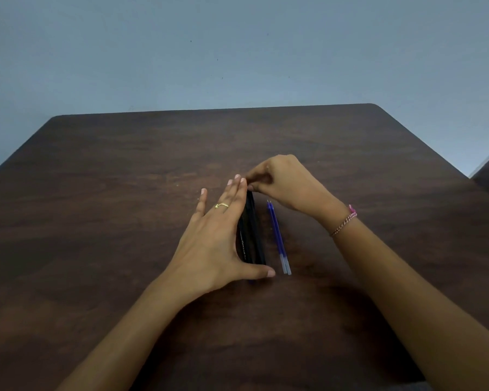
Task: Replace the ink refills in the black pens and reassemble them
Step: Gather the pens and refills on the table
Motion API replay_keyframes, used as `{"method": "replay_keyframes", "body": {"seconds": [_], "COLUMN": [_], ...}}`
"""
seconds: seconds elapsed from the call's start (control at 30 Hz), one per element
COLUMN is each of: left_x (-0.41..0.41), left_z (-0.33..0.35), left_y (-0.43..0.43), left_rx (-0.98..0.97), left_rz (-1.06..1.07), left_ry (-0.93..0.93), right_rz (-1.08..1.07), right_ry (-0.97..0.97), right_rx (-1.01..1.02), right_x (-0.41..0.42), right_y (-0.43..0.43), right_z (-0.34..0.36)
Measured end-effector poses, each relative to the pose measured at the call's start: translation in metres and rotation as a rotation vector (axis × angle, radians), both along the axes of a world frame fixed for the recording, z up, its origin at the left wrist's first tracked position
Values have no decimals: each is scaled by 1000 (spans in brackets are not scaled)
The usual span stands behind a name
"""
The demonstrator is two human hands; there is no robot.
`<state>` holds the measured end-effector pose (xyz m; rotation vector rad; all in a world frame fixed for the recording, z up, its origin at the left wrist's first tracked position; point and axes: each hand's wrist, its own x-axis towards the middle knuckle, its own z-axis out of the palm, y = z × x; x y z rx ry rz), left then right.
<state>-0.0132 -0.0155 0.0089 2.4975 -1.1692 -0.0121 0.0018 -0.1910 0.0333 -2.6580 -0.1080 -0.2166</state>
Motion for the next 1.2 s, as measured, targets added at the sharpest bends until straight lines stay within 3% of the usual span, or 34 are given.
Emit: {"method": "replay_keyframes", "body": {"seconds": [0.4, 0.67, 0.73, 0.83, 0.9, 1.03, 1.2], "left_x": [0, 4, 4, 2, 3, 12, 15], "left_z": [5, 2, 4, 10, 14, 27, 34], "left_y": [2, 2, 2, 1, -7, -28, -40], "left_rx": [-82, -161, -220, -406, -552, -732, -795], "left_rz": [26, 8, -6, 33, 120, 316, 297], "left_ry": [-47, -40, 57, 439, 582, 598, 706], "right_rz": [-153, -147, -145, -147, -144, -119, -136], "right_ry": [-82, -124, -124, -113, -103, -121, -164], "right_rx": [441, 689, 802, 939, 1018, 1185, 1206], "right_x": [-4, -6, -8, -11, -13, -16, -17], "right_y": [20, 23, 20, 16, 14, 17, 16], "right_z": [11, 9, 9, 11, 13, 15, 16]}}
